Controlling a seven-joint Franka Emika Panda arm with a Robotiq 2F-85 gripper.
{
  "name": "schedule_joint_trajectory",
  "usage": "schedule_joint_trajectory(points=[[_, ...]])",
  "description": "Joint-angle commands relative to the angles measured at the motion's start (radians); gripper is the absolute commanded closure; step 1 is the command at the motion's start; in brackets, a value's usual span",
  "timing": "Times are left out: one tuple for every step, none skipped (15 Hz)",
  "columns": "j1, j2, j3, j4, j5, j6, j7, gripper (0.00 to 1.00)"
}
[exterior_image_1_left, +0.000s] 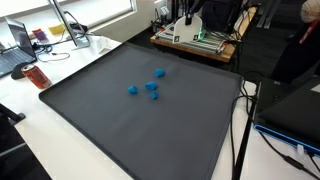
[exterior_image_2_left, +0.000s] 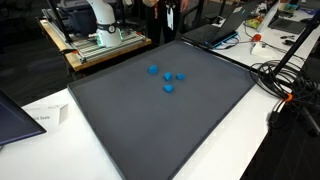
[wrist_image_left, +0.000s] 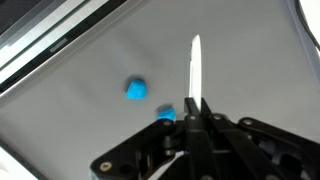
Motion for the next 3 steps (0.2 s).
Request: schedule_joint_trajectory(points=[[0.010,0.073,-0.010,0.095,-0.018,-0.049,-0.018,0.99],[0.009,0.088,-0.010,0.109,-0.026,-0.041,-0.019,0.99],[0.010,0.102,-0.011,0.121,-0.028,-0.031,-0.020,0.99]])
